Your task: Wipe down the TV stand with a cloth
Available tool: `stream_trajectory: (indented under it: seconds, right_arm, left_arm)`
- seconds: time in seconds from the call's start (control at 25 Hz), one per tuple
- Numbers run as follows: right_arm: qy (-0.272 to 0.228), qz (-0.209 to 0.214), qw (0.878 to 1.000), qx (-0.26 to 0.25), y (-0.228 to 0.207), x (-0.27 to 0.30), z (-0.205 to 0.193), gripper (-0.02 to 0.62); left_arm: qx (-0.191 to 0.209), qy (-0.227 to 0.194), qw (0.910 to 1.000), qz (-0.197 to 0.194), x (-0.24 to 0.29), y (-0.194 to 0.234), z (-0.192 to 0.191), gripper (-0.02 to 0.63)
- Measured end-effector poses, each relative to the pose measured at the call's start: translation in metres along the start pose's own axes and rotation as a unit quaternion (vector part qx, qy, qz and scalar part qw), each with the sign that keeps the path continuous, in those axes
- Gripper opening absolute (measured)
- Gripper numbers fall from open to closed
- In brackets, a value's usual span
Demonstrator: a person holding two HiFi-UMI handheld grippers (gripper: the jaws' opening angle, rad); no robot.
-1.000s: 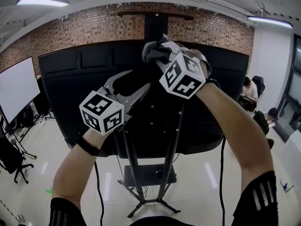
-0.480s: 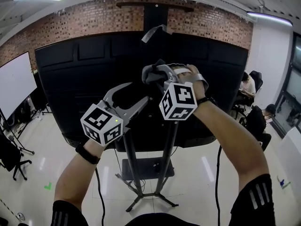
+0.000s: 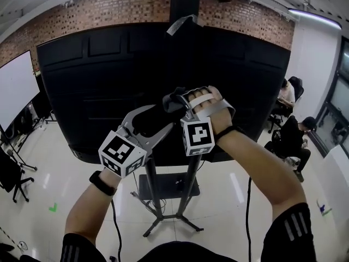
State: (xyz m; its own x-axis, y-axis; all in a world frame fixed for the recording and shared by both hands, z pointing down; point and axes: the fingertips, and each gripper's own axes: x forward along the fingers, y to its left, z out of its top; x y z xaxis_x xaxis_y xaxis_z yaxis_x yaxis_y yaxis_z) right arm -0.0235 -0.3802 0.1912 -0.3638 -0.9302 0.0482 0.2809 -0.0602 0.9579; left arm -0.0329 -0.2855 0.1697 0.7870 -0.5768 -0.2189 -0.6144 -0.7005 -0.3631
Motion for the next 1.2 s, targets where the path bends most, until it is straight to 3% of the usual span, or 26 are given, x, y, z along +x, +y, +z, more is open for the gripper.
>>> stream_trajectory:
  seconds: [0.16,0.52,0.64,0.8,0.96,1.2]
  right_arm:
    - [-0.004,-0.011,1.0,-0.001,0.014,-0.004,0.017,0.038]
    - [0.005,0.043,0.998,-0.047,0.096,0.004,0.031,0.038]
    - [-0.018,0.032,0.999,-0.007,0.103,0.0,0.048,0.038]
    - [-0.012,0.056,0.998,-0.031,0.139,0.004,0.051,0.038]
    - [-0.032,0.044,0.998,0.007,0.147,0.003,0.067,0.038]
    - [-0.028,0.071,0.997,0.0,0.183,0.006,0.073,0.038]
  left_arm:
    - [-0.016,0.009,0.9998,0.003,-0.007,-0.007,-0.023,0.263]
    - [-0.058,0.031,0.9978,0.012,-0.022,-0.023,-0.075,0.262]
    - [-0.069,0.038,0.9967,0.02,-0.026,-0.027,-0.09,0.262]
    - [-0.089,0.044,0.9947,0.027,-0.03,-0.034,-0.11,0.262]
    - [-0.107,0.054,0.9923,0.032,-0.034,-0.038,-0.127,0.262]
    - [-0.124,0.067,0.9895,0.033,-0.038,-0.046,-0.148,0.262]
